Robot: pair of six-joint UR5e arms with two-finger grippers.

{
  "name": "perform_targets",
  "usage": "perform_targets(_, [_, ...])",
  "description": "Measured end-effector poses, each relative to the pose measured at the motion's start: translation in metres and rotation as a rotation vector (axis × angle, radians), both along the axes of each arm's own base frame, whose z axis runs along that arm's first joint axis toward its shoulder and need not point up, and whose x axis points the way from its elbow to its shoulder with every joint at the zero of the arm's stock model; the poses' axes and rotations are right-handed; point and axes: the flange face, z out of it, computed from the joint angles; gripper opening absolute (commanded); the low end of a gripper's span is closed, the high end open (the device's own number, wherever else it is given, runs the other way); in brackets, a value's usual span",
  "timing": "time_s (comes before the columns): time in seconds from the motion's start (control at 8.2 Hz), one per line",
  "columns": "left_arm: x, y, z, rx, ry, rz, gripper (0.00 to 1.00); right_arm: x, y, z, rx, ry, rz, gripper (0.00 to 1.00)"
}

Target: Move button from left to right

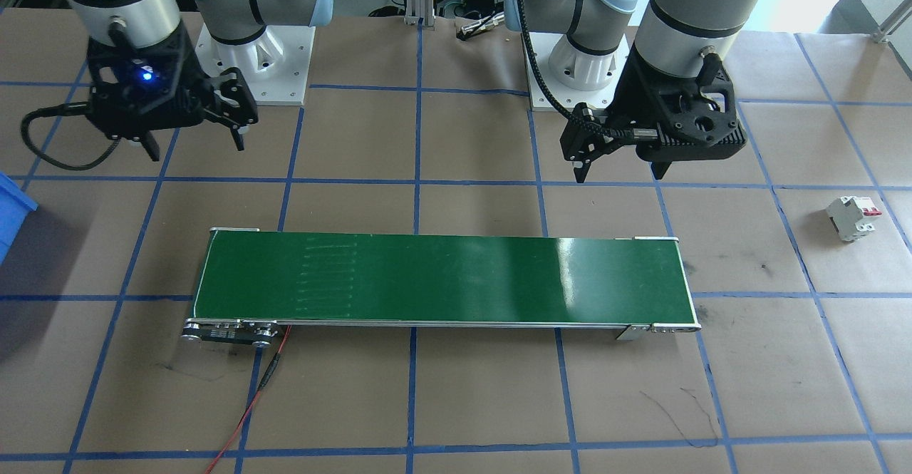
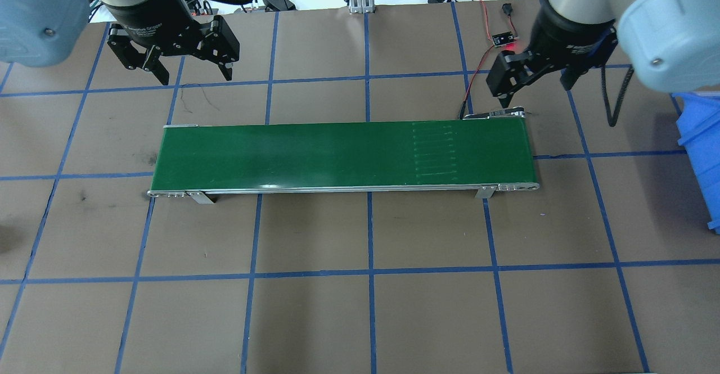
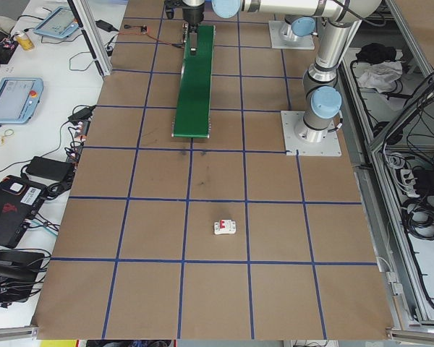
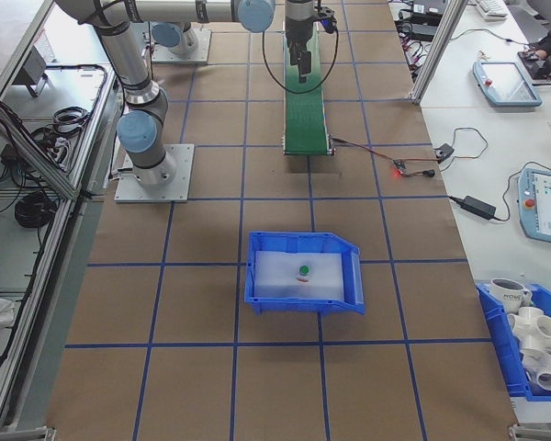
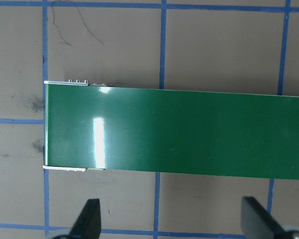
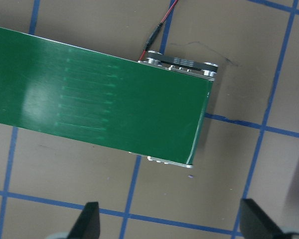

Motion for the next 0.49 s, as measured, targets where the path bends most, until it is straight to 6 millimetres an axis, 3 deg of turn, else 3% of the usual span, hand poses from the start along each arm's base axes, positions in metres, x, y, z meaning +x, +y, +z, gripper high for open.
perform_targets(0.12, [0.001, -0.002, 0.0, -0.012, -0.003, 0.012, 1.0, 0.025, 0.004, -0.005, 0.002, -0.003, -0.045, 1.0])
perform_targets(0.24, [0.001, -0.004, -0.003, -0.018, -0.005, 0.021, 1.0, 0.036, 0.006, -0.007, 0.003, -0.006, -0.068, 1.0])
perform_targets(0.49, [0.001, -0.004, -0.005, -0.022, -0.008, 0.024, 1.0, 0.044, 0.005, -0.008, -0.008, -0.017, -0.081, 1.0])
